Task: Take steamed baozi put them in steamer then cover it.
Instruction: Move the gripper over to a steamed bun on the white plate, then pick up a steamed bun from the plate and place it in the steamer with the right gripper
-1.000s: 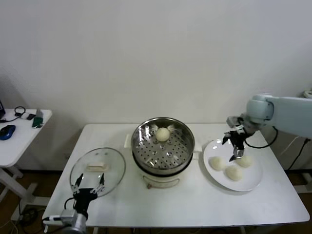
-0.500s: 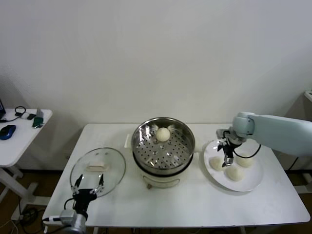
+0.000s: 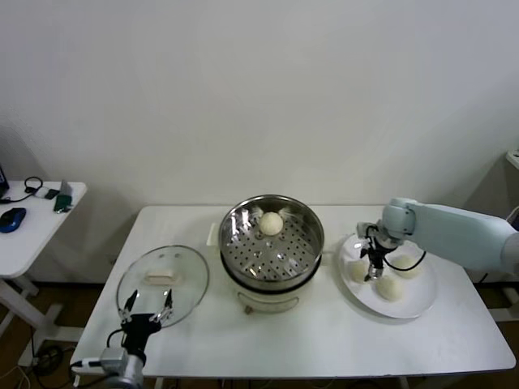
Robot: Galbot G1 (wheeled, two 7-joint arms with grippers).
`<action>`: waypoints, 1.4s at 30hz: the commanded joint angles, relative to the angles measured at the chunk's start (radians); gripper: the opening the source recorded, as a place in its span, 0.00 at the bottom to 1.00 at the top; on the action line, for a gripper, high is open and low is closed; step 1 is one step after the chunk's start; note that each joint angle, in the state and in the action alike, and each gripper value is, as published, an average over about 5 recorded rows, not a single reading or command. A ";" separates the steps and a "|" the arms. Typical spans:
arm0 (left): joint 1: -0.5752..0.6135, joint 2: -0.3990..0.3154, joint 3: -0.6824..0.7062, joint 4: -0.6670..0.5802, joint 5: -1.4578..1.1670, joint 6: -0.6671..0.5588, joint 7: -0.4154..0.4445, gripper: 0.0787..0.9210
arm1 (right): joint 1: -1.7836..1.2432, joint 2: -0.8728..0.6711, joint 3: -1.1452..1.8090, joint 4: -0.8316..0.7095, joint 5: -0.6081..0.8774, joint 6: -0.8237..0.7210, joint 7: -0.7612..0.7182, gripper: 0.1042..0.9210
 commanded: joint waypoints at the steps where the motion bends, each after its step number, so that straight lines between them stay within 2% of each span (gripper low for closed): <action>1: 0.000 0.001 -0.001 -0.002 0.000 0.001 0.000 0.88 | -0.027 0.002 0.046 -0.017 -0.010 0.003 -0.002 0.72; 10: -0.008 0.003 0.001 -0.001 0.007 0.009 -0.001 0.88 | 0.142 -0.055 -0.004 0.069 0.049 0.037 -0.069 0.69; 19: 0.001 0.009 0.002 -0.012 0.009 0.012 -0.002 0.88 | 0.536 -0.056 -0.213 0.123 0.185 0.084 -0.208 0.69; 25: 0.001 0.013 0.006 -0.029 0.007 0.019 -0.002 0.88 | 0.772 0.057 -0.246 0.171 0.364 0.068 -0.244 0.70; 32: 0.003 0.021 0.007 -0.058 -0.003 0.024 -0.001 0.88 | 0.786 0.213 -0.110 0.303 0.512 -0.010 -0.184 0.70; 37: 0.007 0.023 0.001 -0.074 -0.012 0.025 -0.001 0.88 | 0.669 0.342 -0.055 0.350 0.532 -0.058 -0.115 0.70; 42: 0.012 0.020 -0.007 -0.088 -0.019 0.026 0.000 0.88 | 0.527 0.446 -0.049 0.289 0.467 -0.063 -0.082 0.70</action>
